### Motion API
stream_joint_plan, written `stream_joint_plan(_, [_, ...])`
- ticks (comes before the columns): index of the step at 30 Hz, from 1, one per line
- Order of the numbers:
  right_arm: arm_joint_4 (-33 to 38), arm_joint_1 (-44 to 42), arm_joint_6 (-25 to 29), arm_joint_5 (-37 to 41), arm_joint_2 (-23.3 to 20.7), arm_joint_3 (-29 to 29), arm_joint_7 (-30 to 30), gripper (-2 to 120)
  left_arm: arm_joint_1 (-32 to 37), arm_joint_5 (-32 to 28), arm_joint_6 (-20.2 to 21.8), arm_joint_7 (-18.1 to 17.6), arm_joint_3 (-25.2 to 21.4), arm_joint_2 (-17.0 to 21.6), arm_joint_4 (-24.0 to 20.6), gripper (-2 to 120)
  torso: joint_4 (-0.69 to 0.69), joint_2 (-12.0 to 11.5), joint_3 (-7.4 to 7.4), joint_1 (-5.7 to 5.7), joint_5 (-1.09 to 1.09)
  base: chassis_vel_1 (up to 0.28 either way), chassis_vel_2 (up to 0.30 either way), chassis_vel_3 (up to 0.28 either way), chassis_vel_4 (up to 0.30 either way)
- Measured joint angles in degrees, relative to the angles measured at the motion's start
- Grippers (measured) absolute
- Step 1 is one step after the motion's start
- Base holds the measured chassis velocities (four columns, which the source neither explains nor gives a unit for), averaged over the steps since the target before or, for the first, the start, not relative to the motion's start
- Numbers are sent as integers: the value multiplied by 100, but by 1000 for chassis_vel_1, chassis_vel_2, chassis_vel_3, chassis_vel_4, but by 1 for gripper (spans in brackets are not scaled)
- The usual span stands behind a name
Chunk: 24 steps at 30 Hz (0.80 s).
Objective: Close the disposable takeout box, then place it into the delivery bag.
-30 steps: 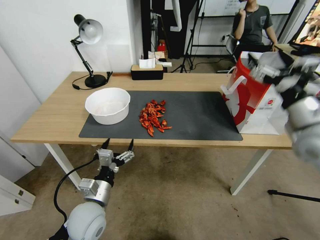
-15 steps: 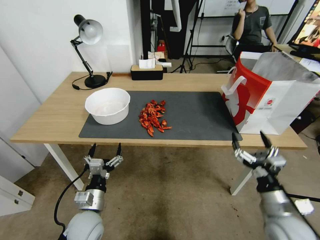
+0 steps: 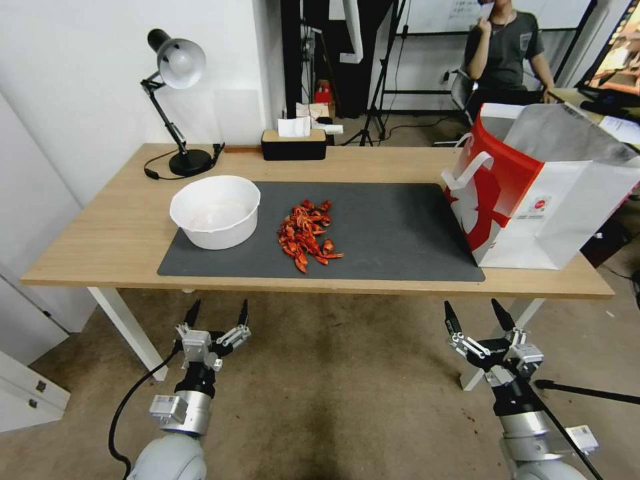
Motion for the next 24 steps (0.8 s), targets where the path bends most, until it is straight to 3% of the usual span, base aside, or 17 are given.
stream_joint_plan(7, [-119,130,-166,172,4,-105,113,100,16,-74,-139,243,-16,-40,162,100,0,0,0,0,1,0,0,0,0])
stream_joint_plan(24, [-83,153,-208,231,-46,-104,122,100,28,-73,-190,206,-4,-88,238,100,0,0,0,0,1,0,0,0,0])
